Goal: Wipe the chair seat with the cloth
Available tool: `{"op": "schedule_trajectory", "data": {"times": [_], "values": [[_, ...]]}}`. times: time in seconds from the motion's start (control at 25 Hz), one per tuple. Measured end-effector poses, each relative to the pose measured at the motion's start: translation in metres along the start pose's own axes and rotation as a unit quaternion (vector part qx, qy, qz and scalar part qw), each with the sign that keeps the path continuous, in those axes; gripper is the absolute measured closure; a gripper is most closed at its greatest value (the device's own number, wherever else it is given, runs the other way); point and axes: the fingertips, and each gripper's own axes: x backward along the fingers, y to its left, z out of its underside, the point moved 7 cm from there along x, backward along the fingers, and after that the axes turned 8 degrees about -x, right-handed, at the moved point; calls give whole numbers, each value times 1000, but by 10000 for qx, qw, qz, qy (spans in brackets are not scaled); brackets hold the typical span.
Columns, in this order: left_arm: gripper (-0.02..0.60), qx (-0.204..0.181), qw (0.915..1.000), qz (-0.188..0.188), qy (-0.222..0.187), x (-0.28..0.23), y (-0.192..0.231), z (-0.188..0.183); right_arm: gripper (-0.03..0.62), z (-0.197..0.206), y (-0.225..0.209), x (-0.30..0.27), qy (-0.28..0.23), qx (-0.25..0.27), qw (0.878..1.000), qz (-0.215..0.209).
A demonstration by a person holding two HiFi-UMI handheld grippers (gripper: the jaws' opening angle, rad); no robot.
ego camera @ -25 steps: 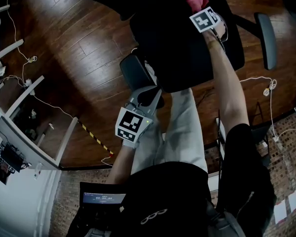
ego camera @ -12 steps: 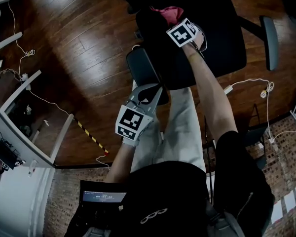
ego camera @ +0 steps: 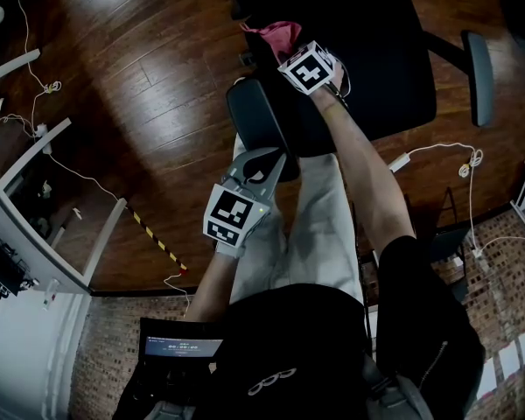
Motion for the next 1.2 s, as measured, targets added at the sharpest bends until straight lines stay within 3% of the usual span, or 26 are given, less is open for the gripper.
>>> {"op": "schedule_trajectory", "data": {"times": [0.32, 0.44, 0.68, 1.2], "values": [[591, -10, 9999, 52, 86, -8, -8, -4, 528, -5, 30, -6, -344, -31, 9926, -1168], [591, -88, 9999, 63, 109, -10, -10, -5, 526, -1, 31, -8, -468, -273, 9890, -1375], [591, -112, 9998, 26, 143, -13, -9, -11, 525, 13, -3, -10, -564, -1044, 9824, -1442], [591, -166, 9996, 46, 239, -28, -21, -17, 525, 58, -72, 15, -275, -1030, 9903, -894]]}}
